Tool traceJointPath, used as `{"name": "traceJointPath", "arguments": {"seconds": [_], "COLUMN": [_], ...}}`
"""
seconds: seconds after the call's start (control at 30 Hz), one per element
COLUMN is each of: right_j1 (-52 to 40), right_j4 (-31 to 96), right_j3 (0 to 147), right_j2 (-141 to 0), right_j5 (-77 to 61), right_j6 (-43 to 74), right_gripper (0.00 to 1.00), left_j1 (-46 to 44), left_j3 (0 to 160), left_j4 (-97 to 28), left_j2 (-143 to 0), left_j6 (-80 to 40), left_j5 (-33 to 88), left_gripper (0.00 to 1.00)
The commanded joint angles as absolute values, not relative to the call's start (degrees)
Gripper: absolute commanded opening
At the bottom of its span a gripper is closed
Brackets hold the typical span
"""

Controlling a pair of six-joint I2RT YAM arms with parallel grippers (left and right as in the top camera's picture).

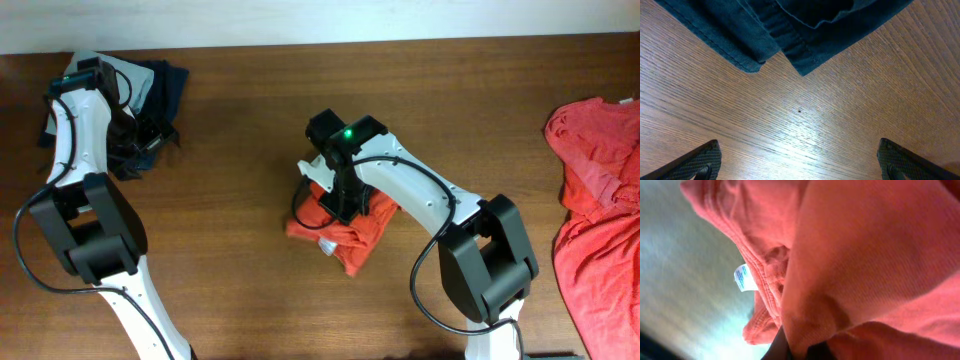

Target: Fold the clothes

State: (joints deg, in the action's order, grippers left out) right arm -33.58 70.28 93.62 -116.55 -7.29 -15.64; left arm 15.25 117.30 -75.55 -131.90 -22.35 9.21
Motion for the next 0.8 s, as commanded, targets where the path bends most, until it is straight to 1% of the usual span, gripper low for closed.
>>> {"name": "traceJointPath", "arguments": {"seconds": [0.0, 0.17, 0.23, 0.27, 0.4, 0.43, 0.5, 0.53, 0.57, 0.6, 0.63, 0.67, 0.7, 0.73, 0.77], "right_j1": [-33.78, -33.78, -33.74, -33.74, -33.74, -33.74, -33.74, -33.74, -33.74, -33.74, -33.74, -33.74, -33.74, -33.74, -33.74], "right_j4": [72.14, 73.71, 73.73, 73.71, 74.11, 74.39, 74.39, 74.46, 74.56, 75.00, 75.70, 76.66, 77.95, 79.68, 81.93], "right_j3": [93.21, 93.21, 93.21, 93.21, 93.14, 92.99, 92.27, 91.83, 91.33, 90.76, 90.24, 89.73, 89.21, 88.86, 88.75], "right_j2": [-117.01, -117.01, -117.01, -117.05, -117.47, -117.60, -117.69, -117.69, -117.69, -117.69, -117.69, -117.69, -117.69, -117.69, -117.69], "right_j5": [-6.83, -7.01, -6.98, -7.01, -7.05, -7.05, -7.09, -7.29, -7.55, -8.60, -9.69, -10.61, -11.22, -11.66, -11.81], "right_j6": [-17.89, -19.88, -20.82, -20.80, -20.75, -20.78, -20.75, -20.75, -20.75, -20.78, -20.80, -20.82, -21.06, -22.15, -23.59], "right_gripper": [0.04, 0.05, 0.12, 0.13, 0.13, 0.10, 0.09, 0.09, 0.13, 0.20, 0.33, 0.47, 0.68, 0.80, 0.89], "left_j1": [15.33, 15.33, 15.33, 15.33, 15.33, 15.33, 15.33, 15.33, 15.33, 15.33, 15.33, 15.33, 15.33, 15.33, 15.33], "left_j3": [118.02, 118.02, 118.02, 118.02, 118.02, 118.02, 118.02, 118.02, 118.02, 118.02, 118.02, 118.02, 118.02, 118.02, 118.02], "left_j4": [-75.46, -75.46, -75.46, -75.46, -75.46, -75.46, -75.46, -75.46, -75.46, -75.46, -75.46, -75.46, -75.46, -75.46, -75.46], "left_j2": [-131.52, -131.52, -131.52, -131.52, -131.52, -131.52, -131.52, -131.52, -131.52, -131.52, -131.52, -131.52, -131.52, -131.52, -131.52], "left_j6": [-22.70, -22.70, -22.70, -22.70, -22.70, -22.70, -22.70, -22.70, -22.70, -22.70, -22.70, -22.70, -22.70, -22.70, -22.70], "left_j5": [9.23, 9.23, 9.21, 9.21, 9.23, 9.23, 9.23, 9.23, 9.21, 9.21, 9.23, 9.23, 9.21, 9.23, 9.23], "left_gripper": [0.99, 0.99, 0.99, 0.99, 0.99, 0.99, 0.99, 0.99, 0.99, 0.99, 0.99, 0.99, 0.99, 0.99, 0.99]}}
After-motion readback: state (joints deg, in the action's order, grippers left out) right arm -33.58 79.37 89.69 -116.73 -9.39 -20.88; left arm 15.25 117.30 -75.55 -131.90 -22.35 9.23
